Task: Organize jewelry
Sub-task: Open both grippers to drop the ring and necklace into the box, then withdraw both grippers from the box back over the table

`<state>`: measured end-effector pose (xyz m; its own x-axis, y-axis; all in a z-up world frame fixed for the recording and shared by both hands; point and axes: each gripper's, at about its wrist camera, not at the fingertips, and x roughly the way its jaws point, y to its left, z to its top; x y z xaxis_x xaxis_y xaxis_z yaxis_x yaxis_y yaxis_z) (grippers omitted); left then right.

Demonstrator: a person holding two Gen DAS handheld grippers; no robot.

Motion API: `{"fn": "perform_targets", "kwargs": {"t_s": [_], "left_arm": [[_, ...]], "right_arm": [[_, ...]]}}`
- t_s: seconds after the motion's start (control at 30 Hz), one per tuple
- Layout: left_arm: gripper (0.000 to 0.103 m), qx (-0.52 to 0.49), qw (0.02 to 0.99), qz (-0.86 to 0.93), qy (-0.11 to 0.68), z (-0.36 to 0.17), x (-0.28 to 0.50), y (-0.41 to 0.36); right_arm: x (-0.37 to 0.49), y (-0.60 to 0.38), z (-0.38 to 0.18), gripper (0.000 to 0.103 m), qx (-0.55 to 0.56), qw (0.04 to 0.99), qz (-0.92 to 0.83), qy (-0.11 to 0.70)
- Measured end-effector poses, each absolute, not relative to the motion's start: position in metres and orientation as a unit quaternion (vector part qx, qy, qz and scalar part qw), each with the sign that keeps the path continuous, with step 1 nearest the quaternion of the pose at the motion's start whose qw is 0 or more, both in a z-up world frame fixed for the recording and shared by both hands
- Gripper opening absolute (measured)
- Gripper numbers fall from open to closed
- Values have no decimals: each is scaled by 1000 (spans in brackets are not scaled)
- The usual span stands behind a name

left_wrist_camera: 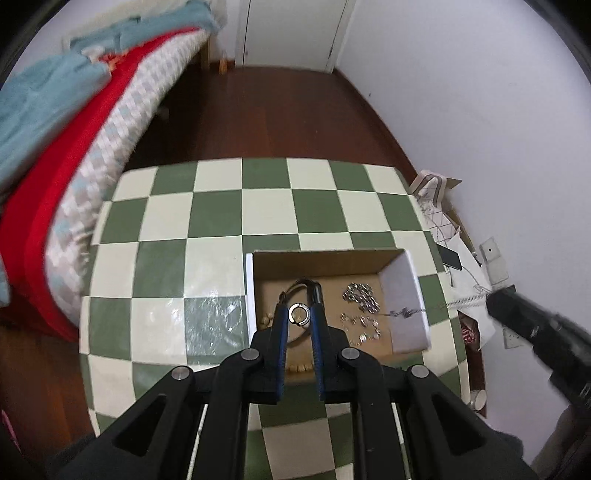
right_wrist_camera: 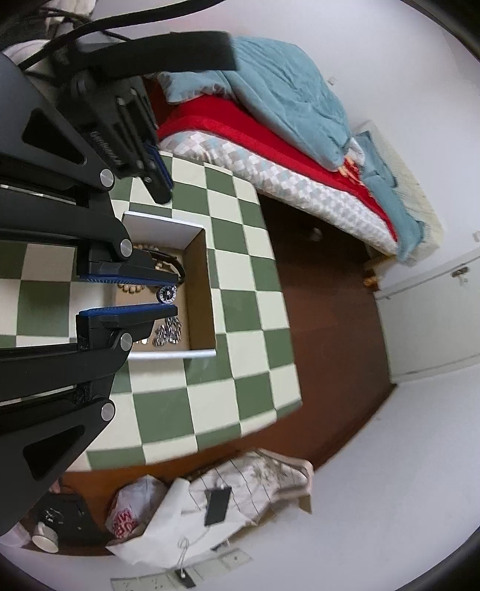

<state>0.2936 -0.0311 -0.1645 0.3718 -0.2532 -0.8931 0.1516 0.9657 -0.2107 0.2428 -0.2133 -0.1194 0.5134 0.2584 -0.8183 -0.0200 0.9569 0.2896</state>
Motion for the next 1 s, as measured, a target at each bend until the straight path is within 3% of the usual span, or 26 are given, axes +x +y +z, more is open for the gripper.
{"fn": "perform_targets", "kwargs": {"t_s": [0.3, 0.4, 0.47, 0.5, 0.53, 0.57, 0.63, 0.7, 0.73, 0.77, 0.83, 1.0], "left_arm": [[10, -59, 781, -127, 609, -202, 340, -33], [16, -63, 776, -119, 616, -204, 347, -33], [44, -63, 779, -110, 614, -204, 350, -31], [73, -62, 784, -104, 609, -202, 351, -29], [85, -61, 789, -100, 604, -200, 351, -28], [85, -61, 794, -96, 597, -197, 351, -25], [89, -57, 798, -86, 594, -193, 349, -22], [100, -44, 805, -73, 587, -190, 348, -21], [102, -32, 811, -64, 581, -188, 345, -21], [102, -12, 820, -50, 570, -185, 341, -21], [102, 9, 831, -33, 556, -181, 333, -20], [102, 35, 851, 2, 523, -175, 306, -13]], "right_arm": [[298, -208, -165, 10, 121, 822, 82, 550], [310, -211, -181, 11, 137, 799, 85, 579], [315, -214, -190, 11, 144, 785, 80, 597], [317, -216, -194, 14, 147, 780, 78, 604], [317, -217, -197, 29, 146, 776, 73, 609], [316, -218, -198, 52, 140, 776, 68, 612], [314, -218, -199, 73, 132, 777, 64, 612], [310, -217, -198, 74, 112, 780, 51, 613], [307, -216, -198, 80, 97, 782, 41, 614], [306, -215, -199, 92, 88, 783, 35, 615], [299, -212, -199, 101, 61, 788, 18, 613], [284, -208, -204, 101, 23, 791, -7, 611]]}}
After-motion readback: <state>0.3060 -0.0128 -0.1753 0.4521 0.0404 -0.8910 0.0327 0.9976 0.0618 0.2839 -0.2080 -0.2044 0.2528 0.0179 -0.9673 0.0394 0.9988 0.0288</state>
